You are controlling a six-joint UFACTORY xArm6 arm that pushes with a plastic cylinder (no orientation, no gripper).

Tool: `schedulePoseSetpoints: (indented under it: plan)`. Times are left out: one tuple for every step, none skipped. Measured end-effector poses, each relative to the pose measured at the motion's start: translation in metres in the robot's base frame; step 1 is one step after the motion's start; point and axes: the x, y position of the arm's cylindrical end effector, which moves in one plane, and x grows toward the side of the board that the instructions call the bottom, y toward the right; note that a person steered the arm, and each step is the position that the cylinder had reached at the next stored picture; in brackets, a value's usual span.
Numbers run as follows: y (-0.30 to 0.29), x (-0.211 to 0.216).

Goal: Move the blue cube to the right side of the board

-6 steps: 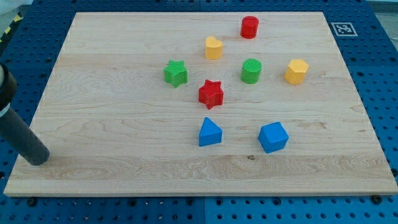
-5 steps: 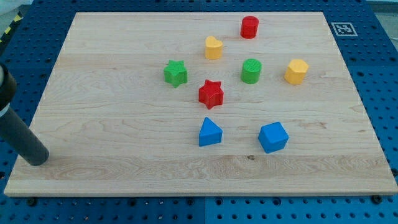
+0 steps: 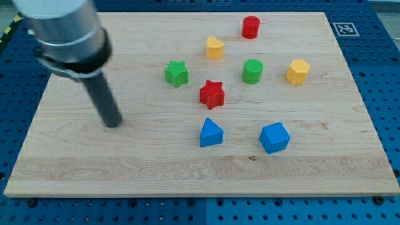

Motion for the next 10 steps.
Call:
schedulePoseSetpoints:
  plan:
    - [0.116,0.031]
    - [0.142,0.035]
    - [0.142,0.035]
    - [0.144,0.059]
    - [0.145,0.063]
    - [0.181,0.061]
    - [0.197,0.054]
    - [0.197,0.046]
    - [0.197,0.039]
    - [0.211,0.039]
